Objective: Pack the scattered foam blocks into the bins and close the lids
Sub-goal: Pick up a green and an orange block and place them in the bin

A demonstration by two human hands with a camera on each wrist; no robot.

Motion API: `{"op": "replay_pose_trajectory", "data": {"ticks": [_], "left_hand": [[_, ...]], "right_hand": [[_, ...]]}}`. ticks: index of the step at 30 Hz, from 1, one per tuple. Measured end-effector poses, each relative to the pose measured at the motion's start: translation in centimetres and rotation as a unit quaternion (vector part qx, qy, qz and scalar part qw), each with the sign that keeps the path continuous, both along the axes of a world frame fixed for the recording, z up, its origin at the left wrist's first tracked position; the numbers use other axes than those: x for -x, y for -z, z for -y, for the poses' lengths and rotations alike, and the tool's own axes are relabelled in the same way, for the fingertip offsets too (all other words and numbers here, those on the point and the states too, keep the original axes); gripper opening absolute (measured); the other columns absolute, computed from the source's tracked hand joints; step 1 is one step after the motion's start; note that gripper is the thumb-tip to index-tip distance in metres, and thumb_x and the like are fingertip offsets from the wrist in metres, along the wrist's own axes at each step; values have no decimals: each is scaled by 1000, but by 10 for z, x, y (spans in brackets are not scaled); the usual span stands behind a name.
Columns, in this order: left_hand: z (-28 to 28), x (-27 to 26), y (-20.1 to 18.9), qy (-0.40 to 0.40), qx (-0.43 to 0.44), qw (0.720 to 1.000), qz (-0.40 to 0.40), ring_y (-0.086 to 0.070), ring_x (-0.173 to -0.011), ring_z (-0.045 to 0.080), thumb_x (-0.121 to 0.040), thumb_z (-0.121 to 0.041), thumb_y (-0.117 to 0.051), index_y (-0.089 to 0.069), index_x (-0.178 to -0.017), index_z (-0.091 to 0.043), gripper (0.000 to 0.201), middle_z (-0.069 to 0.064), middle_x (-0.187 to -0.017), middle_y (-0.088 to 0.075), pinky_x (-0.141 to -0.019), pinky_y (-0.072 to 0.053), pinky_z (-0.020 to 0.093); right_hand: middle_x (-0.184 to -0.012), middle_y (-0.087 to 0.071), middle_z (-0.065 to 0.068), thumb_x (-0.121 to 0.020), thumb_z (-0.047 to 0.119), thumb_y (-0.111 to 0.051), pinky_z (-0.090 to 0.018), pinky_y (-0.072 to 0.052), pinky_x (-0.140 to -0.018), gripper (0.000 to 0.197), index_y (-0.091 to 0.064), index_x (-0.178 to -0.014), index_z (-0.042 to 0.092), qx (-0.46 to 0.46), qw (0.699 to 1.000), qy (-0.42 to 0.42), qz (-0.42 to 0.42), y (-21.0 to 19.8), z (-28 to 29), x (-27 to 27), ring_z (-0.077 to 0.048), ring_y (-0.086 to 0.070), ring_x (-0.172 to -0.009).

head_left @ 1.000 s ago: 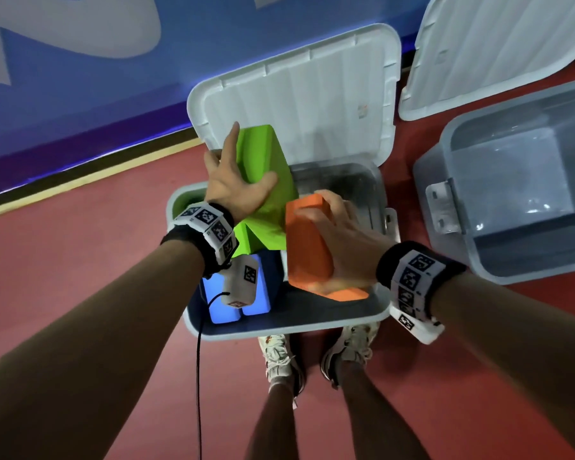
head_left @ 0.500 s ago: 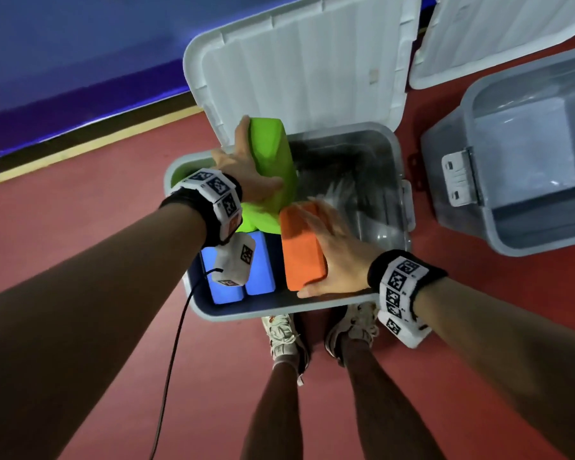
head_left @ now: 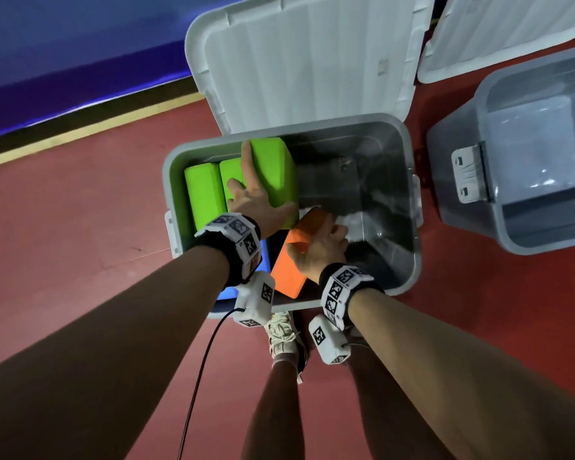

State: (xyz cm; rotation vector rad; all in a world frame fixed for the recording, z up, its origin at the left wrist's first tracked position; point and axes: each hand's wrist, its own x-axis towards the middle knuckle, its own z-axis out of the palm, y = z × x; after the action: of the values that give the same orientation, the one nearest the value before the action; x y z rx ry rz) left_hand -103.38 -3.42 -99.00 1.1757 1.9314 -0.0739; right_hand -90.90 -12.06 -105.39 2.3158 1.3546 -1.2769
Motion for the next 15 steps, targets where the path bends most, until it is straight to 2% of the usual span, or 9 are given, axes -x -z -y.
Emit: {"op": "replay_pose_trajectory", "data": {"ticks": [2, 6, 8, 10, 13, 15], "left_hand": [[0, 5, 3, -12, -23, 1000, 15, -54, -108, 41, -66, -43, -78, 17, -150, -44, 126, 11, -122, -34, -102, -43, 50], [7, 5, 11, -21, 0, 999, 35, -42, -126, 38, -60, -46, -81, 8, -154, -30, 130, 15, -137, -29, -110, -36, 48], [5, 3, 13, 1, 13, 1000, 14, -43, -125, 37, -59, -52, -79, -11, -149, -18, 118, 13, -130, -32, -107, -38, 45], [-1, 3, 20, 33, 20, 999, -14, -47, -117, 35, -62, -55, -77, -26, -132, -11, 97, 10, -119, -34, -99, -43, 43], [-13, 0, 29, 56, 14, 997, -51, -51, -112, 34, -68, -57, -73, -29, -123, -9, 85, 9, -115, -35, -94, -45, 43], [-18, -2, 36, 67, -15, 995, -71, -49, -113, 33, -72, -56, -71, -31, -126, -6, 84, 12, -122, -38, -96, -43, 42]], "right_hand": [[-142, -27, -25, -79, 53, -71, -45, -39, -103, 109, -9, -153, 3, 9, 1000, 1, 11, 10, -2, 2, -44, -40, -123], [-153, -12, -28, -83, 61, -64, -44, -39, -104, 106, -7, -153, 6, 80, 997, -20, 3, 32, 5, 8, -47, -36, -133], [-149, -18, -30, -86, 59, -63, -41, -44, -98, 97, -14, -149, 4, 70, 997, -24, 1, 37, 1, 7, -45, -43, -128], [-145, -24, -29, -87, 55, -64, -39, -44, -96, 89, -20, -145, 4, 74, 996, -41, 0, 43, -6, 9, -43, -44, -126], [-145, -31, -25, -84, 51, -67, -37, -42, -95, 85, -23, -144, 9, 93, 994, -60, 0, 47, -20, 7, -39, -41, -131], [-137, -43, -21, -78, 53, -70, -35, -44, -85, 84, -27, -140, 16, 92, 994, -65, -3, 51, -22, 5, -37, -49, -123]]}}
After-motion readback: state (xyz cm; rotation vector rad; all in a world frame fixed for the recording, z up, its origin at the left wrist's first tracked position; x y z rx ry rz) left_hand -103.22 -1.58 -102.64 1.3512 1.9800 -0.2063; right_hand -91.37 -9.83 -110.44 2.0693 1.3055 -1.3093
